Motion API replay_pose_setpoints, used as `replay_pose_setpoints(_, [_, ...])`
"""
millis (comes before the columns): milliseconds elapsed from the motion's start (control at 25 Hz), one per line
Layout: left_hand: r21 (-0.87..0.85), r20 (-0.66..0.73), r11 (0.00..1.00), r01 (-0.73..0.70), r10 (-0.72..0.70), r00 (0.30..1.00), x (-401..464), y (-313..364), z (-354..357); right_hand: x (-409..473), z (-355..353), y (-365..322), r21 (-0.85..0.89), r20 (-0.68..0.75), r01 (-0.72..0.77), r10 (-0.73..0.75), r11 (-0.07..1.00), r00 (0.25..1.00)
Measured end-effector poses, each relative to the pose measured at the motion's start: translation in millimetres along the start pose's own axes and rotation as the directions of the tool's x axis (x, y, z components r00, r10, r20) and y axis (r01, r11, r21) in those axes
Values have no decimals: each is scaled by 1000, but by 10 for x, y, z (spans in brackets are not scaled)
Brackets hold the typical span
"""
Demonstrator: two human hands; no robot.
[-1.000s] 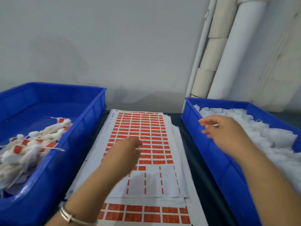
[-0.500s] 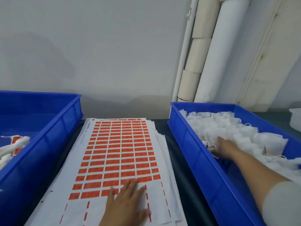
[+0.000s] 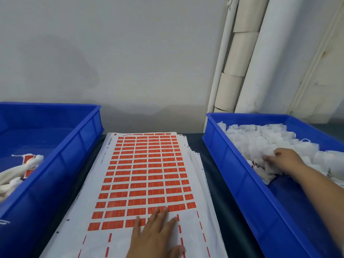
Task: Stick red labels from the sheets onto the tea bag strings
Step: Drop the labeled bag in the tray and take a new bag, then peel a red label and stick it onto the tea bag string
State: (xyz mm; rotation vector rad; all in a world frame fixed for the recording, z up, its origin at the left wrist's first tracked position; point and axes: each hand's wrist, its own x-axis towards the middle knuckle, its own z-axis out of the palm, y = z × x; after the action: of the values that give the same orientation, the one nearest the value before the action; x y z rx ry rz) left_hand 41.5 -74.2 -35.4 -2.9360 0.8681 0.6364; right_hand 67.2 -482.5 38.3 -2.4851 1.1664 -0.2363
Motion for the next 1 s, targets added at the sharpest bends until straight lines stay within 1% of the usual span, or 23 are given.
replay_pose_setpoints(80, [-3, -23, 1000, 6, -6, 1000, -8, 10, -1, -100, -132, 14, 127, -22, -74, 77, 989, 997])
replay_pose_setpoints(160, [-18, -38, 1000, 8, -9, 999, -20, 18, 5, -203, -262, 10, 263, -40, -106, 121, 959, 992])
replay_pose_setpoints(240, [-30, -57, 1000, 6, -8, 998, -27, 24, 4, -296, -371, -7, 334, -52, -93, 117, 938, 992])
replay_pose_setpoints(320, [-41, -75, 999, 2, -6, 997, -34, 27, -1, -393, -490, -40, 352, -102, -51, 93, 934, 990])
replay_pose_setpoints(400, [-54, -113, 999, -5, -1, 994, -51, 25, 7, -533, -630, -109, 385, -176, 22, 50, 923, 983])
replay_pose_setpoints(480, [-71, -155, 997, -13, 2, 988, -82, 27, 10, -702, -787, -247, 360, -259, 114, -18, 926, 966])
replay_pose_setpoints(560, [-99, -197, 995, -18, -2, 980, -126, 34, -4, -915, -924, -481, 320, -338, 237, -123, 917, 933])
replay_pose_setpoints(640, [-193, -265, 981, -14, -39, 964, -187, 61, -44, -1194, -1013, -792, 321, -394, 389, -252, 864, 884])
replay_pose_setpoints(680, [-295, -319, 955, -22, -77, 945, -221, 75, -74, -1356, -1022, -950, 359, -390, 452, -309, 816, 868])
replay_pose_setpoints(720, [-424, -371, 905, -46, -128, 920, -263, 85, -114, -1539, -997, -1100, 395, -353, 492, -366, 776, 861])
replay_pose_setpoints(760, [-557, -424, 824, -99, -180, 888, -319, 86, -157, -1738, -927, -1231, 436, -289, 514, -427, 739, 857])
replay_pose_setpoints(840, [-761, -494, 595, -260, -271, 826, -426, 62, -247, -2150, -661, -1415, 489, -92, 538, -573, 686, 815])
replay_pose_setpoints(880, [-823, -493, 458, -335, -286, 821, -475, 46, -298, -2342, -488, -1476, 469, 32, 550, -635, 692, 772])
replay_pose_setpoints(920, [-858, -480, 342, -382, -273, 834, -510, 34, -336, -2507, -307, -1519, 436, 152, 560, -671, 704, 725])
replay_pose_setpoints(960, [-875, -469, 268, -403, -263, 843, -526, 14, -354, -2648, -129, -1544, 423, 247, 561, -687, 711, 684])
replay_pose_setpoints(1000, [-877, -469, 251, -410, -256, 845, -527, -5, -350, -2757, 22, -1547, 433, 308, 553, -694, 711, 651])
